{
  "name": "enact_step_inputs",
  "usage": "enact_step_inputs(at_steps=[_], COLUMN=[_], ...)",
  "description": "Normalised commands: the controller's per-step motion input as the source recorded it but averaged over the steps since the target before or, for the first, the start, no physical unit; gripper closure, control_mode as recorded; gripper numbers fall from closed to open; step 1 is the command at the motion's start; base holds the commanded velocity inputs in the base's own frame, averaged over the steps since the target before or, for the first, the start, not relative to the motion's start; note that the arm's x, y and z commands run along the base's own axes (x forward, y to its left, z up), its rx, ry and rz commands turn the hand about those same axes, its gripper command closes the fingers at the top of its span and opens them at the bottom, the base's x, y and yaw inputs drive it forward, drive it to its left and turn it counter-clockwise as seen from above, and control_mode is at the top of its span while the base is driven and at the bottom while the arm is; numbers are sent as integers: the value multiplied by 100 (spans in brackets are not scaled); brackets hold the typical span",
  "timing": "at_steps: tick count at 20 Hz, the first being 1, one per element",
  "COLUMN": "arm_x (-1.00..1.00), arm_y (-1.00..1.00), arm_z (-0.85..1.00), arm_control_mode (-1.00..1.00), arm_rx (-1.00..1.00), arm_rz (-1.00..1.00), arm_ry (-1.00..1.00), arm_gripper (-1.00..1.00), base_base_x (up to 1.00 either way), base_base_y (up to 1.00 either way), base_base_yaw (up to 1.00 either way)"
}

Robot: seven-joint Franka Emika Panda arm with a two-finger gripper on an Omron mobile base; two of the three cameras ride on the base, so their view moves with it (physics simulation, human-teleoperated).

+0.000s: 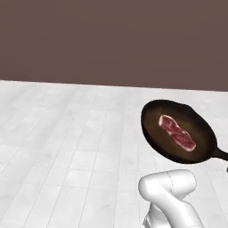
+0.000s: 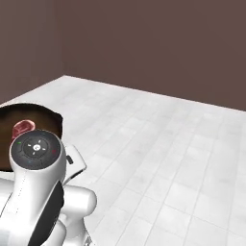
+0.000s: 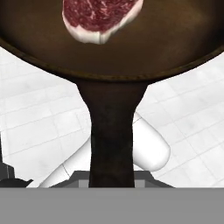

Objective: Pick up the pan with the steak in it and place it on the dining table. Then place the steak on the plate.

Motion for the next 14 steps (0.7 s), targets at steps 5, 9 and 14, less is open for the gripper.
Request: enact_step_inputs(at_steps=[5,9,14], arm_x=[0,0,0], arm_y=[0,0,0], arm_z=[0,0,0], arm_control_mode=[100,100,100], arm_rx=[0,0,0], arm_rz=[0,0,0], arm_ry=[0,0,0], arm_gripper=[100,100,100], base_base_x=[4,1,0], base_base_y=[-45,-41,-25], base_base_yaw=[-38,-36,-23])
